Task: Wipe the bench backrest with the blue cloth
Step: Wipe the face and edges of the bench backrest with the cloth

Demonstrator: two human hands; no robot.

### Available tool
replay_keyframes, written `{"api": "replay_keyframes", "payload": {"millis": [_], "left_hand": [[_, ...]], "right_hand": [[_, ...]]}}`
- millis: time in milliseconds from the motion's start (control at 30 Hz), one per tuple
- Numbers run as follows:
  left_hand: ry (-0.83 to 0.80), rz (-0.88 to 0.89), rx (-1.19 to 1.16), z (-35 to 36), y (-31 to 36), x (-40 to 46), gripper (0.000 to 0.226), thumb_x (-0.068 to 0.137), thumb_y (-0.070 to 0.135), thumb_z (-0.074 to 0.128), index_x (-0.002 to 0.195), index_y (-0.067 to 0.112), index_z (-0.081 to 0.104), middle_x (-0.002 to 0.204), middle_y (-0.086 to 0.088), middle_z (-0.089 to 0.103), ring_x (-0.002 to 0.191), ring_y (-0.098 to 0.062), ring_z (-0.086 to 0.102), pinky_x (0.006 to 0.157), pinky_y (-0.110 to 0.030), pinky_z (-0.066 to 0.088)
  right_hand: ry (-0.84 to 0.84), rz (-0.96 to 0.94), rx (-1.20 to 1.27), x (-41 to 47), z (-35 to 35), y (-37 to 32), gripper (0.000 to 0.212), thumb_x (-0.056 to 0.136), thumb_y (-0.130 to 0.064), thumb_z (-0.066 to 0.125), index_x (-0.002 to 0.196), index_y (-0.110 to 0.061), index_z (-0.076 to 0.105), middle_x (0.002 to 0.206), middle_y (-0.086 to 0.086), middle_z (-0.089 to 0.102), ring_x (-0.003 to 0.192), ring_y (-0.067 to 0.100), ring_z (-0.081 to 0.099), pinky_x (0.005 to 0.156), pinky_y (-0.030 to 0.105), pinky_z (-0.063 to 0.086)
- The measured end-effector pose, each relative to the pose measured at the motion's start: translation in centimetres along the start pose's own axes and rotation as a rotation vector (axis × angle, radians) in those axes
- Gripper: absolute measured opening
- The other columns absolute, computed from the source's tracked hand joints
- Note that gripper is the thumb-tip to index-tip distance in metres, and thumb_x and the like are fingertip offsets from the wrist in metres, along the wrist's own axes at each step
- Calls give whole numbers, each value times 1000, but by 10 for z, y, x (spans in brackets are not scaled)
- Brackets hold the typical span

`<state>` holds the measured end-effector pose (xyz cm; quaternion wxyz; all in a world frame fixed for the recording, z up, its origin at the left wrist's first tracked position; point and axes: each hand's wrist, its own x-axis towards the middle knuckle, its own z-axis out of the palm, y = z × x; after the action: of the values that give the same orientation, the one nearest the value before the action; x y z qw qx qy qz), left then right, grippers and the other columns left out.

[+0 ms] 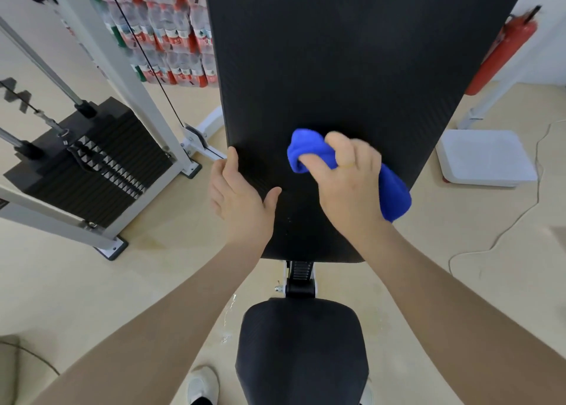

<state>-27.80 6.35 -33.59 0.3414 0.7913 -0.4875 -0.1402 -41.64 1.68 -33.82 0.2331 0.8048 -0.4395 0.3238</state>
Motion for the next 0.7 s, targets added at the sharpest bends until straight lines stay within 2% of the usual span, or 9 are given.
{"api": "replay_keyframes", "payload": {"millis": [133, 233, 333, 400, 500, 567, 633, 700], "left_hand": [[-11, 26, -57, -2, -10, 6, 89, 73, 19, 76, 143, 7, 22, 142, -12, 30, 132, -25, 30, 108, -33, 22], [-44, 35, -104, -4, -13, 8, 86, 74, 16, 75, 143, 6, 23, 139, -13, 32, 127, -25, 35, 108, -32, 29], [-36, 103, -119, -6, -18, 6, 76, 79, 3, 64, 143, 5, 22, 137, -17, 33, 125, -27, 37, 105, -30, 31], [-36, 138, -123, -7, -24, 4, 75, 78, -8, 52, 144, 9, 22, 134, -15, 35, 119, -25, 41, 99, -29, 35], [-66, 84, -215, -14, -28, 5, 76, 77, -13, 42, 142, 23, 26, 128, -3, 38, 113, -14, 45, 94, -28, 41], [-80, 88, -302, -20, -30, 10, 72, 77, -16, 35, 137, 23, 32, 127, 0, 42, 116, -11, 46, 95, -22, 41], [-100, 126, -335, -25, -37, 13, 70, 77, -15, 29, 136, 22, 35, 125, 1, 44, 114, -6, 46, 91, -8, 37], [-117, 191, -319, -27, -43, 14, 69, 75, -5, 26, 137, 24, 35, 119, 5, 41, 112, 3, 42, 86, -3, 35]], "right_hand": [[3, 0, -42, -5, 11, -3, 25, 85, -7, 50, 106, -20, 47, 114, 9, 36, 88, 28, 39, 76, 39, 33], [-182, -71, -84, -50, 16, -15, 33, 74, -4, 59, 103, -17, 50, 111, 10, 39, 83, 29, 47, 74, 39, 42], [-322, -192, -69, -45, 7, -13, 35, 64, -5, 69, 95, -16, 61, 108, 12, 49, 76, 28, 54, 69, 39, 46], [-270, -234, -71, -23, -2, -12, 26, 70, -3, 62, 92, -17, 62, 108, 12, 50, 75, 28, 53, 71, 38, 42], [-46, -112, -58, 19, -3, -16, 28, 80, 2, 47, 96, -17, 61, 110, 10, 39, 80, 28, 44, 72, 38, 34], [40, -24, -48, 31, 3, -23, 30, 82, 2, 46, 99, -18, 61, 112, 10, 37, 82, 27, 38, 71, 38, 31], [37, -47, -62, 18, 13, -31, 28, 83, 0, 47, 99, -19, 59, 112, 9, 37, 81, 27, 38, 70, 38, 31], [-85, -144, -74, -13, 21, -39, 30, 83, -1, 41, 99, -19, 58, 112, 10, 38, 79, 27, 39, 70, 38, 32]]}}
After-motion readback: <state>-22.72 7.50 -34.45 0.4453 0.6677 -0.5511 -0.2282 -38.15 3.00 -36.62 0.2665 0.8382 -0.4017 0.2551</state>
